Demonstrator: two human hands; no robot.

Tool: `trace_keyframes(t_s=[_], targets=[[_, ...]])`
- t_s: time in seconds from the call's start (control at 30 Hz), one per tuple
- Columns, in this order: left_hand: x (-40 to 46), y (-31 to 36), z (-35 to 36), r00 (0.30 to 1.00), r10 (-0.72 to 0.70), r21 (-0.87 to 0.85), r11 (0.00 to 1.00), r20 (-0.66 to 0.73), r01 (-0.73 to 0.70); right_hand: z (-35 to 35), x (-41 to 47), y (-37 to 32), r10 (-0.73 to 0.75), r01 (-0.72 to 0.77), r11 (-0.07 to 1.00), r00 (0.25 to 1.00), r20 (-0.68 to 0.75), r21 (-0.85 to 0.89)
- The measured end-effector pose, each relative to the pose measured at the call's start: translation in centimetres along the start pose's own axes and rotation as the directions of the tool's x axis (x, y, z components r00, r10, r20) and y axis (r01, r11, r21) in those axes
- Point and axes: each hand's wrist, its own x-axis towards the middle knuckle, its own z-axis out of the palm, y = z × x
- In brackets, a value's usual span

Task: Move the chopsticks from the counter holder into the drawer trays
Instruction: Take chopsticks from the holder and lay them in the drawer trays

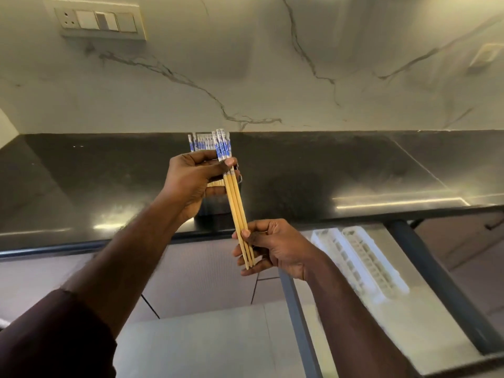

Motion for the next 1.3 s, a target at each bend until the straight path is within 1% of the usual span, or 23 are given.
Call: trace_keyframes(t_s=[0.13, 0.27, 0.47, 0.6, 0.73, 0.9, 1.0, 1.1, 1.17, 1.23, 1.3], targets=[[-1.3, -2.1, 4.2, 0.998, -0.058, -0.029, 0.998, 0.027, 0.058, -2.7, -4.2, 1.4, 0.042, -0.043, 0.999, 0.996, -0.076, -0.009], [-1.5, -5.2, 9.3, 0.989, -0.135, 0.002, 0.991, 0.066, 0.135, -6.6, -8.1, 3.0, 0.080, -0.082, 0.997, 0.986, -0.145, -0.007], [-1.3, -11.9, 17.7, 0.963, -0.258, 0.026, 0.966, 0.078, 0.257, -14.2, -13.3, 6.1, 0.203, -0.200, 0.979, 0.950, -0.237, 0.040], [-0.4, -17.3, 22.6, 0.947, -0.320, 0.088, 0.944, 0.021, 0.317, -19.3, -15.3, 8.2, 0.302, -0.300, 0.953, 0.911, -0.281, 0.049], [0.8, -22.9, 26.2, 0.914, -0.405, 0.167, 0.900, -0.025, 0.403, -24.0, -16.1, 10.5, 0.412, -0.414, 0.908, 0.859, -0.306, 0.060], [1.4, -28.8, 28.4, 0.855, -0.516, 0.210, 0.833, -0.041, 0.513, -28.4, -15.9, 13.0, 0.517, -0.539, 0.842, 0.795, -0.316, 0.022], [2.1, -31.5, 29.0, 0.819, -0.572, 0.252, 0.787, -0.042, 0.563, -30.1, -14.8, 14.1, 0.558, -0.588, 0.809, 0.759, -0.335, 0.017], [3.2, -33.9, 29.3, 0.805, -0.589, 0.329, 0.750, -0.062, 0.574, -31.2, -12.9, 14.8, 0.586, -0.621, 0.783, 0.724, -0.363, 0.026], [4.0, -35.2, 29.3, 0.814, -0.573, 0.393, 0.730, -0.094, 0.559, -31.6, -11.3, 15.0, 0.599, -0.635, 0.771, 0.701, -0.386, 0.043], [4.8, -36.3, 29.3, 0.850, -0.510, 0.494, 0.710, -0.130, 0.502, -32.0, -9.3, 15.2, 0.603, -0.636, 0.769, 0.688, -0.404, 0.064], [5.7, -37.4, 28.9, 0.903, -0.412, 0.633, 0.668, -0.123, 0.391, -32.4, -7.2, 15.7, 0.606, -0.641, 0.764, 0.673, -0.424, 0.075]])
